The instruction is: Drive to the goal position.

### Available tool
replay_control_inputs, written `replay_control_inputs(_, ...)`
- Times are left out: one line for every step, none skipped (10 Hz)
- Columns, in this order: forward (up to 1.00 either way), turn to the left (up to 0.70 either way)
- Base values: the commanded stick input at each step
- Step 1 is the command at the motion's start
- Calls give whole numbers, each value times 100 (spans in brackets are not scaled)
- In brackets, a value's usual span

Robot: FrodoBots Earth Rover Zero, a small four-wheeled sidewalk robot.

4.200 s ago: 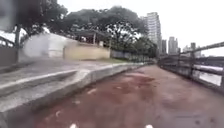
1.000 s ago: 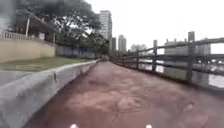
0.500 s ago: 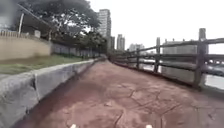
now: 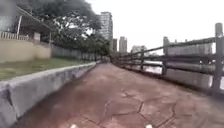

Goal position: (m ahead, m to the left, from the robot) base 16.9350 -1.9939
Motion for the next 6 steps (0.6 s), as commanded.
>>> replay_control_inputs(85, 2)
replay_control_inputs(85, 2)
replay_control_inputs(85, 2)
replay_control_inputs(85, 2)
replay_control_inputs(85, 2)
replay_control_inputs(85, 2)
